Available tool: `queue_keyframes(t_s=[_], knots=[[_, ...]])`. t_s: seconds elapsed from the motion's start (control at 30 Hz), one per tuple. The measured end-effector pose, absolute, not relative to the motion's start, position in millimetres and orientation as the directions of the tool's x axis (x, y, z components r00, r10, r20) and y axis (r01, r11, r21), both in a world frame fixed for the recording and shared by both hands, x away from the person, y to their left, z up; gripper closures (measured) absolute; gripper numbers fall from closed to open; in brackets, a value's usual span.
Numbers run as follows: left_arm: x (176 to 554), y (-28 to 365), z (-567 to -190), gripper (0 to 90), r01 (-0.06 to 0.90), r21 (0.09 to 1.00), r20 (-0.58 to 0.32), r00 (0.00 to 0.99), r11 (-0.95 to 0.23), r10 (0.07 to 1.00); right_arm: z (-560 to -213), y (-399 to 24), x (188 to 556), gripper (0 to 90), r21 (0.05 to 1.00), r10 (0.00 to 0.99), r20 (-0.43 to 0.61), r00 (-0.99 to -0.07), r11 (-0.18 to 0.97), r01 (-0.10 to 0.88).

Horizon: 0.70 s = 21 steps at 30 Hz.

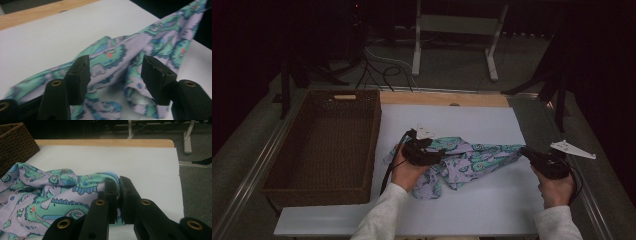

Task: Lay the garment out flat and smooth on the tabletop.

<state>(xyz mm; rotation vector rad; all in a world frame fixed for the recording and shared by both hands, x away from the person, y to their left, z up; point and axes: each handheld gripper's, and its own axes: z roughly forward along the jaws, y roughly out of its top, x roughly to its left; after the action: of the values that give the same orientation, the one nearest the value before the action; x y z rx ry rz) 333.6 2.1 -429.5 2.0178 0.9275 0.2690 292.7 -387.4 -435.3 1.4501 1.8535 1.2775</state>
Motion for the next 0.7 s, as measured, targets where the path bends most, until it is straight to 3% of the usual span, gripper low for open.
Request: queue_keyframes(t_s=[0.33,0.7], knots=[[332.5,-30.3,-436.3,36.1,0.484,0.775,-0.140,0.758,-0.406,0.638,-435.7,-381.6,295.7,85.2,0.868,0.920,0.178,-0.350,0.021,0.497],[326.2,-101.7,-442.1,36.1,0.418,0.749,-0.122,0.850,-0.515,0.513,-435.3,-373.0,298.3,85.1,0.870,0.910,0.184,-0.372,0.026,0.493]])
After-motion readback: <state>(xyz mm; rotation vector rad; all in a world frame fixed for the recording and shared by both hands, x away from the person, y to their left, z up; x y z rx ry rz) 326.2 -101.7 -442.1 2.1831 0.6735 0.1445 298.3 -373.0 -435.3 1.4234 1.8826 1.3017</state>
